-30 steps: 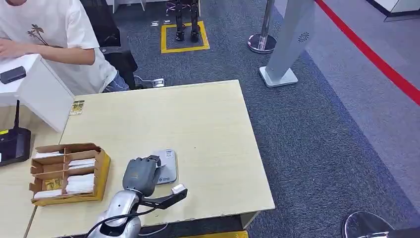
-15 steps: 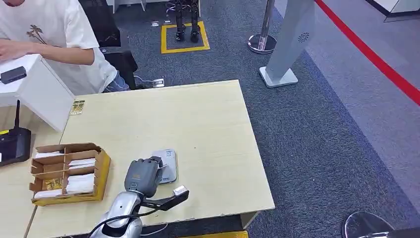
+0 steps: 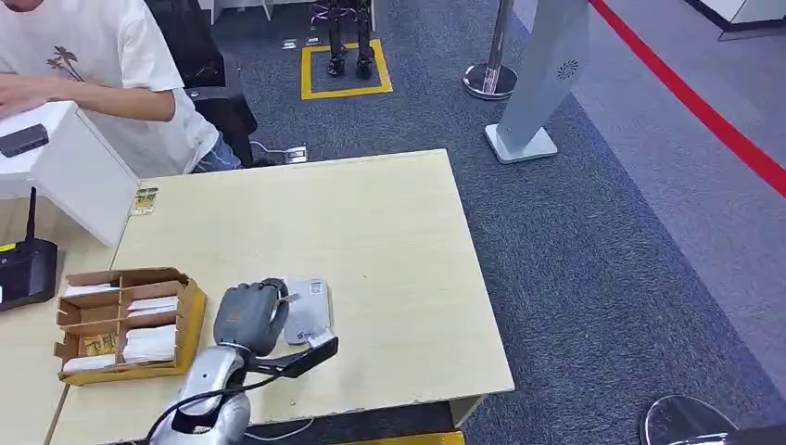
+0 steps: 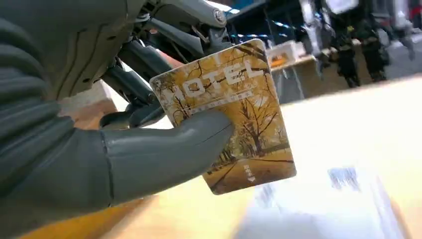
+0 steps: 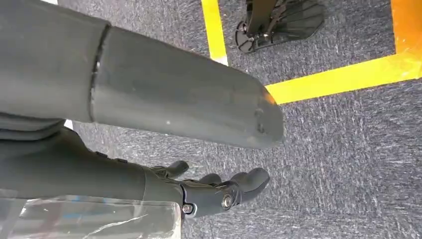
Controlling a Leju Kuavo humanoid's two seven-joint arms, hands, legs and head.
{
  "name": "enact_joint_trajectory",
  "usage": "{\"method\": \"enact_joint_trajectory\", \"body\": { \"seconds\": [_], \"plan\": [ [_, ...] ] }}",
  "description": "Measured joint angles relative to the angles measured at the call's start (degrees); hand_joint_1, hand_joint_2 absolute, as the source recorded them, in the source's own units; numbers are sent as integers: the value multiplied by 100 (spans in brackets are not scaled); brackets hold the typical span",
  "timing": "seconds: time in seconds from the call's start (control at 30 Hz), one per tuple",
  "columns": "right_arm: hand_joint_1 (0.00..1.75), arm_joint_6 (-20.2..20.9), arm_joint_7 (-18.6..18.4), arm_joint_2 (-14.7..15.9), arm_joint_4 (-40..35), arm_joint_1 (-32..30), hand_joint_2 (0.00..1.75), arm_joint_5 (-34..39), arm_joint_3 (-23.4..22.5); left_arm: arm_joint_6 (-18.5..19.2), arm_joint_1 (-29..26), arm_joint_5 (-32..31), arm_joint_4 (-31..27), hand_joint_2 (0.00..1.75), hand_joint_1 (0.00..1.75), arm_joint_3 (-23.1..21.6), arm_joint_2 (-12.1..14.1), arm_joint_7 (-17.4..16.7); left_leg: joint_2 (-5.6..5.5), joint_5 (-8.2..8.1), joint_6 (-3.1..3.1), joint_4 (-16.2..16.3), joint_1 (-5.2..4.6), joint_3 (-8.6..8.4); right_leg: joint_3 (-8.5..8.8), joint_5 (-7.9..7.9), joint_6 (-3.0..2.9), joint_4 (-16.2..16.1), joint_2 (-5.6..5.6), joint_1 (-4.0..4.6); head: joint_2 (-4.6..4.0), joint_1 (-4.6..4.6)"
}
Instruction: Pass the card to the sensor for recognition and then transmit it.
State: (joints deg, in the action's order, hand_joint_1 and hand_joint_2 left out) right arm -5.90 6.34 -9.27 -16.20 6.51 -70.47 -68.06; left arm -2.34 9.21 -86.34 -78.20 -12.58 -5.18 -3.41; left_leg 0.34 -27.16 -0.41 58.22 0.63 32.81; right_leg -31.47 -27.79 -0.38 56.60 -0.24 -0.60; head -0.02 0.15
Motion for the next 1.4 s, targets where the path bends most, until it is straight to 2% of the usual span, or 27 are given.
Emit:
{"method": "enact_joint_trajectory", "body": {
  "seconds": [0.27, 0.5, 0.63, 0.8, 1.07, 1.23, 1.4],
  "plan": [
    [0, 33, -33, 0, 0, -2, 175, -83, 0, 261, 540, -39, -685, 175, 175, 994, 20, 44, 0, 3, -2, 0, 1, 0, 0, 0, 0, 2, 0, 1, 0, 0],
    [0, 46, -68, 0, 7, -1, 175, -155, 2, 274, 835, -232, -768, 175, 175, 1477, 22, 46, 0, 3, 0, 0, 0, 1, 0, 0, 0, 1, 0, 1, 0, 0],
    [0, 50, -89, 0, 13, 0, 175, -208, 13, 239, 916, -330, -766, 175, 175, 1597, 31, -26, 0, 3, 0, 0, 0, 2, 0, 0, 0, 1, 0, 1, 0, 0],
    [0, 111, -107, 0, 17, 0, 175, -280, 46, 252, 1112, -365, -652, 175, 175, 1743, 166, -236, 1, 3, 0, 0, 0, 1, -2, 0, 0, 1, 1, 1, 0, 0],
    [0, 116, -116, 0, 17, 1, 175, -315, 63, 263, 1285, -367, -420, 175, 175, 1841, 315, -319, 0, 3, 0, 0, 0, 4, -3, 0, 0, 2, 0, 1, 0, 0],
    [0, 125, -111, 0, 17, 1, 175, -387, 120, 295, 1563, -367, -55, 175, 175, 1852, 509, -527, 2, 4, 0, 0, 0, 3, -5, 1, -1, 1, 1, 1, -2, 0],
    [0, 149, -96, 0, 20, 4, 175, -439, 149, 326, 1973, -367, 601, 175, 175, 1852, 750, -816, 1, 6, -1, 0, 1, 3, -5, 2, -2, 3, 1, 1, -2, 0]
  ]
}}
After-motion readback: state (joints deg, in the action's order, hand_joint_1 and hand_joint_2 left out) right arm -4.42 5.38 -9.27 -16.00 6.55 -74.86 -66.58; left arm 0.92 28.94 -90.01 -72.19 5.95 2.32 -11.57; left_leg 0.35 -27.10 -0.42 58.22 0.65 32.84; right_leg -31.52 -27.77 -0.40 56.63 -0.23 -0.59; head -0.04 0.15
